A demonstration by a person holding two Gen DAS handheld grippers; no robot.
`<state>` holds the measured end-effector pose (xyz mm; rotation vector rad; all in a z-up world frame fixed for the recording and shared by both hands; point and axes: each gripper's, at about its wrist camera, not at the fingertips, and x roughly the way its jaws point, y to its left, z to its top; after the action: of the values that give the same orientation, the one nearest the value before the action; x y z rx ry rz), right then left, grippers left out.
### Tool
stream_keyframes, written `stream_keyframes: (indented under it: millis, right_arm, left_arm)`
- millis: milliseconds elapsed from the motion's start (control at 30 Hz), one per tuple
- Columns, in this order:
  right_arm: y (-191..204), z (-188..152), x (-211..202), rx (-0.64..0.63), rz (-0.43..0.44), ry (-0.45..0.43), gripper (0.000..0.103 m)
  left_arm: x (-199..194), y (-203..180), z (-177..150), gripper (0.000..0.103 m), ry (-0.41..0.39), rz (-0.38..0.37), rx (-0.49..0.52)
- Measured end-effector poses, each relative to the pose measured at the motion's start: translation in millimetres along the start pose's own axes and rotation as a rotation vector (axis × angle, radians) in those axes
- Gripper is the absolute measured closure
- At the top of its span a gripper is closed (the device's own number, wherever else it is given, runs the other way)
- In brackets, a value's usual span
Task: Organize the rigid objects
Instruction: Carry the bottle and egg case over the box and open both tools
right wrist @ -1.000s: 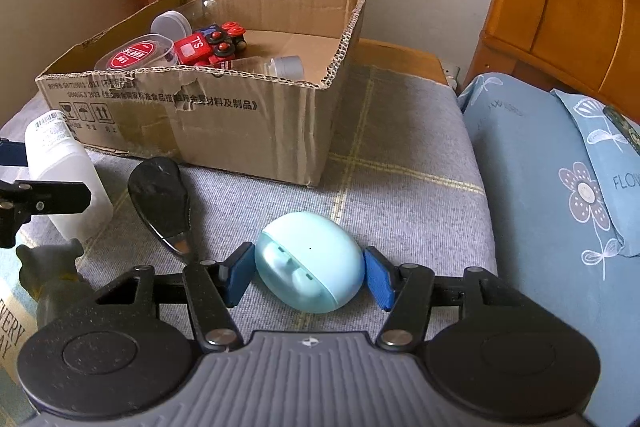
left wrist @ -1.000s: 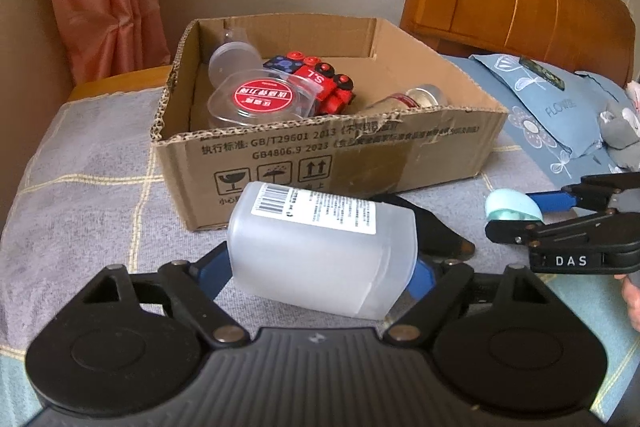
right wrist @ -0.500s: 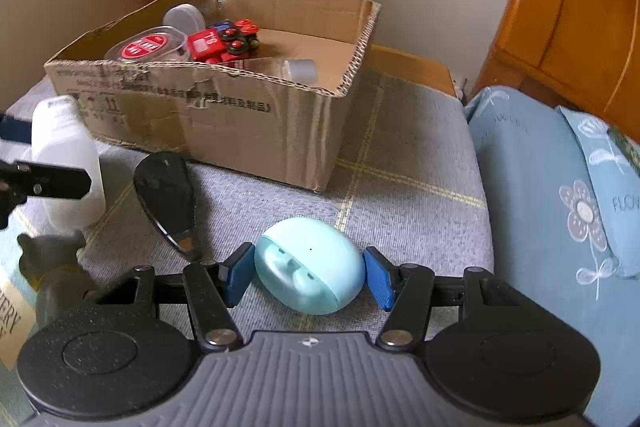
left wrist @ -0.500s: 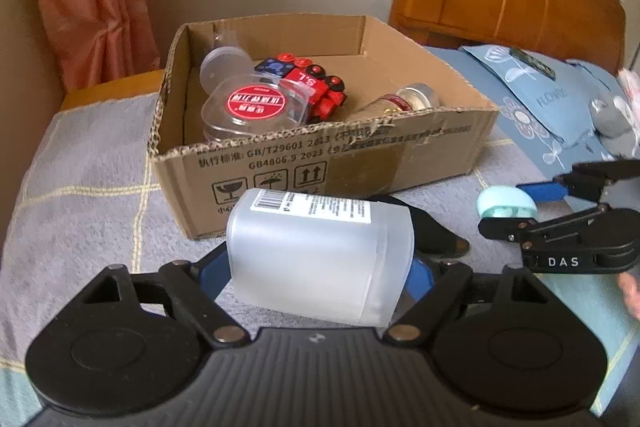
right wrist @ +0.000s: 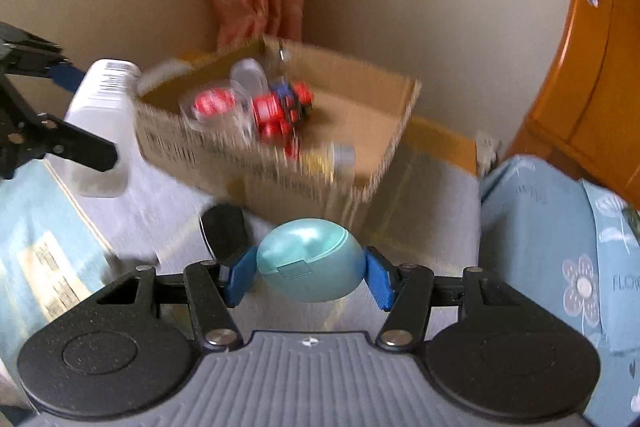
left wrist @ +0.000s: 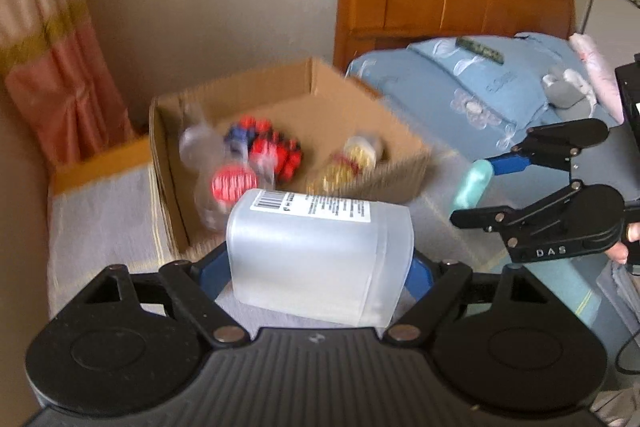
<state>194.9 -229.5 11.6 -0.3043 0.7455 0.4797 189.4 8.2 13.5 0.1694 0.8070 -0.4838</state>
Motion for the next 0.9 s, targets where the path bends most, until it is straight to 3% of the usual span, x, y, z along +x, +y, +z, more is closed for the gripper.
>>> stream_keyframes:
  millis: [233,500,667,800,900]
  right_arm:
    - [-8,49,0,-0.018,0.020,-0.088,0.040]
    - [-21,95,48,-0.004,0.027,-0.061,0.040]
    - [-31,105,78,0.023,0.001,-0.041,0.039]
    - [-41,99,81,0.062,0.002,-0.055,0.017]
    - [-47,90,76,0.079,-0.017,-0.061,0.015]
  left_arm:
    - [17,12,60,0.019,-0.014,0.021,0.041]
    - [81,39,113,0.019,0.040,0.047,0.028]
    - [121,46,130,0.019,0.086,0.046,0.026]
    - [146,46,137,0.019,0.116,0.037,0.022]
    - [161,45,141,0.019,0.130,0.045,0.033]
